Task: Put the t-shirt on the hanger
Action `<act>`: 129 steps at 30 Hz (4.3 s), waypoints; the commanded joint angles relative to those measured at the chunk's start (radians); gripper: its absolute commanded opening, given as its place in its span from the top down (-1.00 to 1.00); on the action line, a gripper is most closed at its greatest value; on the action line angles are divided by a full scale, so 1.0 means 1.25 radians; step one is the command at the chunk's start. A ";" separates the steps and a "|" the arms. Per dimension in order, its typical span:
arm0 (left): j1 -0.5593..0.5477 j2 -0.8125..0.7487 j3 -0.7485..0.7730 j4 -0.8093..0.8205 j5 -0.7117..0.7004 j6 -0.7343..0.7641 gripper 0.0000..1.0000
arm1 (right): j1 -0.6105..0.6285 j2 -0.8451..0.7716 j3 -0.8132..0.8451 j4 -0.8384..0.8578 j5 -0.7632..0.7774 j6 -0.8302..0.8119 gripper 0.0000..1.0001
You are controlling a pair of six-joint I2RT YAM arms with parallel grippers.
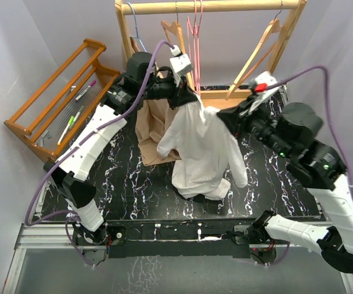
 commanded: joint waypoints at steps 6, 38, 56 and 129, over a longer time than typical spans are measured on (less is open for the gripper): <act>-0.015 0.025 -0.106 0.179 -0.010 -0.157 1.00 | -0.001 -0.002 -0.239 0.231 -0.301 0.134 0.84; 0.088 -0.519 -0.610 0.100 -0.141 -0.250 -0.29 | 0.009 0.189 -0.410 0.420 -0.298 0.186 0.84; 0.089 -0.558 -0.762 0.002 -0.238 -0.241 -0.46 | 0.069 0.213 -0.387 0.358 -0.172 0.151 -0.56; 0.032 -0.316 -0.317 -0.392 -0.175 0.085 1.00 | 0.007 0.140 -0.451 0.403 -0.072 0.076 -0.55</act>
